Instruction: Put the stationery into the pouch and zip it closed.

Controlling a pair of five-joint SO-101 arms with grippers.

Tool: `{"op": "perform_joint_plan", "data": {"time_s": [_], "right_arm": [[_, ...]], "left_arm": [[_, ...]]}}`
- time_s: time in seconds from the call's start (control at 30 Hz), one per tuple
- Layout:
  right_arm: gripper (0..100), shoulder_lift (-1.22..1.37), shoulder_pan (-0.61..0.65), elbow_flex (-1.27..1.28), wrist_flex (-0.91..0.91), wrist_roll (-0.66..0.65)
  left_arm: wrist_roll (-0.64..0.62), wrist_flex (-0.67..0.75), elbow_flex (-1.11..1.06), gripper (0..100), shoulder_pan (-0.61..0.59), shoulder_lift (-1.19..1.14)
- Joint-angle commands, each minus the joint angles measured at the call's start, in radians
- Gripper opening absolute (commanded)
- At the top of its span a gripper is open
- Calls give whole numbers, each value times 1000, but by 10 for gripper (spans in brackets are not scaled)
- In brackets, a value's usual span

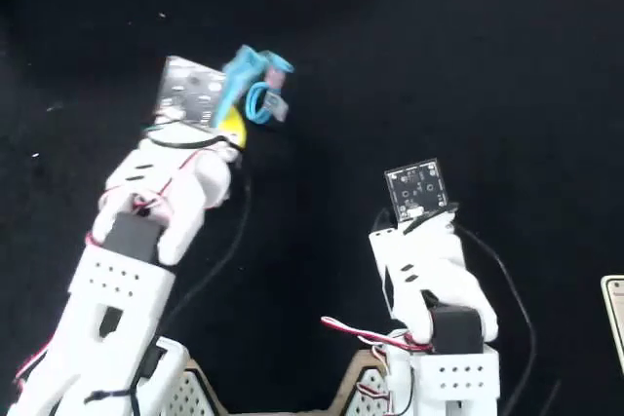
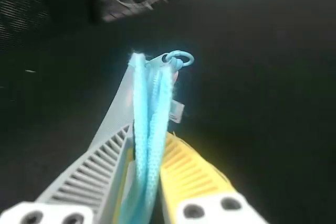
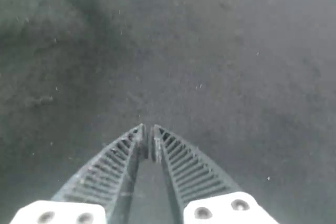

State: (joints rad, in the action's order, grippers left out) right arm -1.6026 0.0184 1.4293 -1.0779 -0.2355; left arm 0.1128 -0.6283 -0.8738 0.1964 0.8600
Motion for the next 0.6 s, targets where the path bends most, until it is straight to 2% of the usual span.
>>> {"op": "perform_joint_plan", "data": {"time_s": [0.0, 0.13, 0.4, 0.57], "right_arm": [[11, -8, -9, 30, 43, -8], [11, -8, -9, 56, 58, -9], [11, -8, -9, 68, 63, -8], [11, -8, -9, 77, 66, -9]], "left_arm": [[-63, -25, -2, 82, 38, -58], [-158, -23, -2, 206, 65, -58], [-178, -34, 79, 212, 94, -57], [-175, -198, 213, 212, 145, -57]]}}
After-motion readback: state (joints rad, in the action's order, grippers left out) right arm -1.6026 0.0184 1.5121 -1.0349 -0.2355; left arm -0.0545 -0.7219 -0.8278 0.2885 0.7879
